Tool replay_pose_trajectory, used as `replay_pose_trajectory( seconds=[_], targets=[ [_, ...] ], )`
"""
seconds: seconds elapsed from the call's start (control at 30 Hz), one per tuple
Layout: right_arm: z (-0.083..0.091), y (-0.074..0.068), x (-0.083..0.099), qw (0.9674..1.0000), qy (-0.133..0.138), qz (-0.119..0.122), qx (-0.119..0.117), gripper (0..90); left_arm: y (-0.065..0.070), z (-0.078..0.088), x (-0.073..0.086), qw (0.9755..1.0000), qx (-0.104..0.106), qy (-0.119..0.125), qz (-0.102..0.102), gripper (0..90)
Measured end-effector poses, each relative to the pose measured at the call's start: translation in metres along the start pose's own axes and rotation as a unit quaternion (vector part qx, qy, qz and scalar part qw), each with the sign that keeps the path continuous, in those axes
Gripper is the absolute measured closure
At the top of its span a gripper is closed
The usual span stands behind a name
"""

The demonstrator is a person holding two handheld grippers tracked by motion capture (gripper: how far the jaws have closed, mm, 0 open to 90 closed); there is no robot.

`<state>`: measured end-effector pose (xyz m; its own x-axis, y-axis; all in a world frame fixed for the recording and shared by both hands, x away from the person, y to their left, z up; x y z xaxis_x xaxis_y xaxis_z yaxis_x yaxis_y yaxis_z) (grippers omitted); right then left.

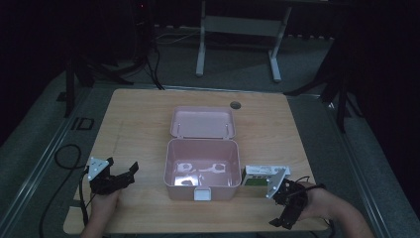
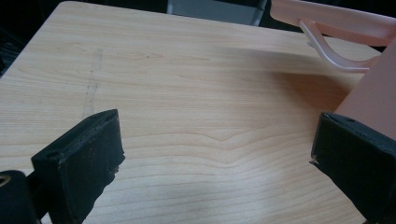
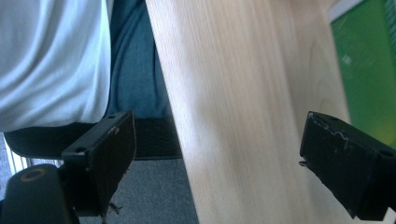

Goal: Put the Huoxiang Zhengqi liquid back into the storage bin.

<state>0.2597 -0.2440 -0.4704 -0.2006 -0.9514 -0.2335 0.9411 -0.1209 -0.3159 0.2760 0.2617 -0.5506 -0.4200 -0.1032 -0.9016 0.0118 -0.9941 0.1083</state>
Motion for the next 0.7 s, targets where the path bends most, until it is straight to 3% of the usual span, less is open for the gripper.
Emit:
replay_pose_trajectory(
  seconds=[0.37,0.47,0.63,0.7],
  targets=[
    [0.032,0.011,-0.035,0.9988,-0.030,0.021,0.033,10.5,-0.003,-0.002,-0.002,1.0000,0.005,-0.002,0.007,2.5],
    [0.041,0.019,-0.043,0.9985,-0.026,0.022,0.042,10.5,-0.002,-0.003,-0.002,0.9999,0.007,-0.003,0.008,2.5],
    [0.050,0.036,-0.052,0.9971,-0.022,0.042,0.060,14.4,-0.002,-0.003,-0.002,0.9999,0.011,-0.003,0.006,2.5],
    [0.049,0.045,-0.053,0.9971,-0.024,0.046,0.056,13.5,-0.002,-0.003,-0.001,0.9999,0.011,-0.004,0.008,2.5]
  ],
)
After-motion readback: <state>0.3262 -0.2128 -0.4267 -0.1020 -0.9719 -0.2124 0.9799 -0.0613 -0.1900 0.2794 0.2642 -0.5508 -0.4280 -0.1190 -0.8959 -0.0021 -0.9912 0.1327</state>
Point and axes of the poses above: each handheld gripper's, and its own axes: z roughly backward along the jaws, x roughly out of its underside, y roughly to its right, the point moved 2 cm from there along -z, roughly forward along the jaws, and after that the axes turned 13 degrees about -x, right-handed, at the moved point
